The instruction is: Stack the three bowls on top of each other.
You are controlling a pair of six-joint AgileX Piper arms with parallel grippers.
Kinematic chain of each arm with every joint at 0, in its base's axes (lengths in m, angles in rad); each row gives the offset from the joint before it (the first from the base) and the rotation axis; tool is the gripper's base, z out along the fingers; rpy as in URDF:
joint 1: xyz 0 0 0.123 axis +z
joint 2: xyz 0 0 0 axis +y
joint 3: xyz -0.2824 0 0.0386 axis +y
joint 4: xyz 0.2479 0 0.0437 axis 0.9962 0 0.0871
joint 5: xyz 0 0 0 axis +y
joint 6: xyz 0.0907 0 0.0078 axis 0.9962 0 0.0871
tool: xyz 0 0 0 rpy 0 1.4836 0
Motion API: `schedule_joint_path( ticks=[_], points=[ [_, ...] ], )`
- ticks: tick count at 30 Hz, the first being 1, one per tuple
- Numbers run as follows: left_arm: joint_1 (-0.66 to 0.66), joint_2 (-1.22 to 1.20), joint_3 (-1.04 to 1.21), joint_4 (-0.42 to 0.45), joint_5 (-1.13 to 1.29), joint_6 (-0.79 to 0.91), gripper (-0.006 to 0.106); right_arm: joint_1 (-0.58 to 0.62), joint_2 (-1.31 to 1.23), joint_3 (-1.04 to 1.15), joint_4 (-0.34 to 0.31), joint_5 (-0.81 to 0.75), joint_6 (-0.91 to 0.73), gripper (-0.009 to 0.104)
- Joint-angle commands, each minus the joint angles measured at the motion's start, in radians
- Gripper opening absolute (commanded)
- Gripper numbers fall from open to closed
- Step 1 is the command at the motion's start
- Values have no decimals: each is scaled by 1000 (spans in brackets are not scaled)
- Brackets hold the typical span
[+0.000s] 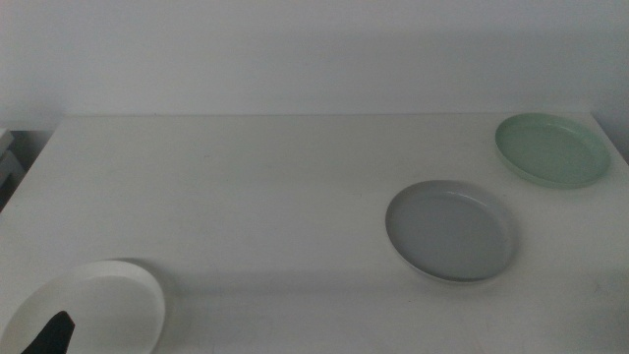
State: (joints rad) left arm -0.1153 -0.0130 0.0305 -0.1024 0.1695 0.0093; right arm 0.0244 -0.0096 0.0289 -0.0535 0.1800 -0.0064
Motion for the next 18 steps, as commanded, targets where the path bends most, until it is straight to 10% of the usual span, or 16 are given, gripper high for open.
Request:
schedule_joint_path(
  ticks=[1,11,18],
  points=[
    [-2,-15,5,-8,-78,-9,89,2,-19,-51,-29,-53,-5,68],
    [-2,-15,5,-8,-78,-9,89,2,185,-347,-29,114,-5,68],
    [-2,-15,5,-8,-78,-9,89,2,436,-569,85,313,-4,68]
  ],
)
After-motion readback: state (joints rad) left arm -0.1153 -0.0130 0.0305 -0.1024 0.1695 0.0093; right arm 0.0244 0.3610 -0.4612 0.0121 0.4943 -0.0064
